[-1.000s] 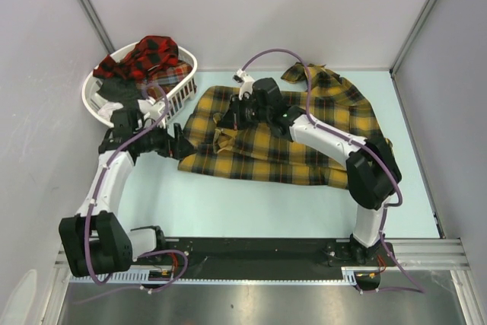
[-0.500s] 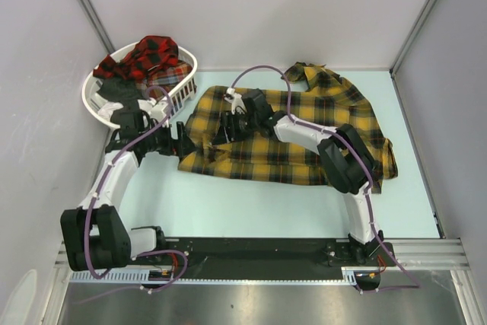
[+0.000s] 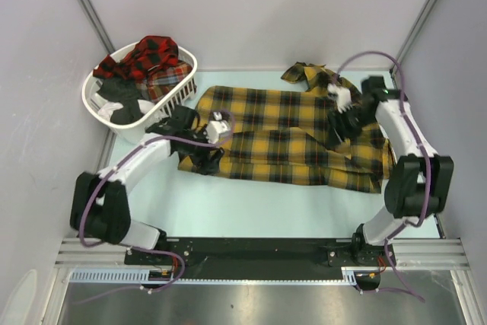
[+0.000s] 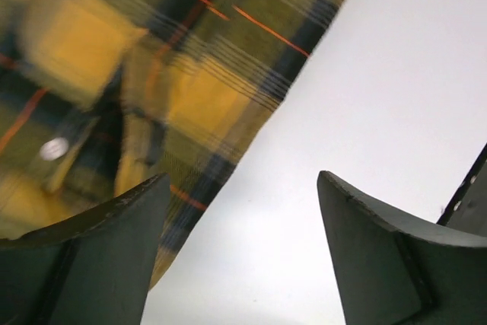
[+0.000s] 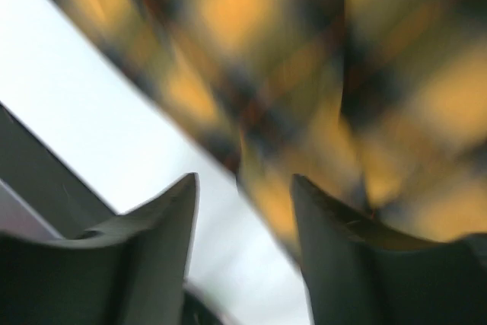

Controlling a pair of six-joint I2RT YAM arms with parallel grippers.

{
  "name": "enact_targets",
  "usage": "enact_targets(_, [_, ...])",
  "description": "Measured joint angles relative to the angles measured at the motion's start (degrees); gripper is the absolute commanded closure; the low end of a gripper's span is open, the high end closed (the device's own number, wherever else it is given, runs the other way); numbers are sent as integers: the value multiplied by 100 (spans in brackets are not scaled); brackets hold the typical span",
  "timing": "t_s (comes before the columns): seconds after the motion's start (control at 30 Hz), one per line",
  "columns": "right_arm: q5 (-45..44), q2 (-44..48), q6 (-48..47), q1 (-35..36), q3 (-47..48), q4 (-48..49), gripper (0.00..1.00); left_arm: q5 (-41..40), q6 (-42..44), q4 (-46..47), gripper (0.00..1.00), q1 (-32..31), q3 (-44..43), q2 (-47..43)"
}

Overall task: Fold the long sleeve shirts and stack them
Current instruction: Fold the shirt

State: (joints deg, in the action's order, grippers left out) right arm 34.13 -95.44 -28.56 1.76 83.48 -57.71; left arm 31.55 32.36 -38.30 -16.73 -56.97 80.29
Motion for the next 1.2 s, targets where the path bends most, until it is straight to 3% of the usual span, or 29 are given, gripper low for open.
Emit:
enact_targets(0.17, [-748,546,-1198,-839,-1526,-876,58,-466,315,90,25,-302,-15,994])
enact_targets(0.3, [-1322,407,-1521,-1172,-2426,-551,62,-970,511,149,29,-262,-114,1672])
enact_targets(0.43, [-1790,66,-1687,-1443,-2741,9,64,-1241,802,160,33,-61,-210,1794])
enact_targets(0.67, [-1963,-111,-2087,-1950,-2483,247,59,-1329,1620,-302,24,669,-273,1585])
enact_targets(0.87, [-1624,1233,-2959,-2184,-2651,-46,56,-1137,2470,-466,25,675,186,269])
enact_targets(1.0, [-1421,2280,-3429,-2009,-3274,90,55,-1036,3082,-337,25,656,597,-129])
enact_targets(1.2, [-1591,2667,-3685,-1257,-4597,901,53,-1132,3698,46,24,588,940,166])
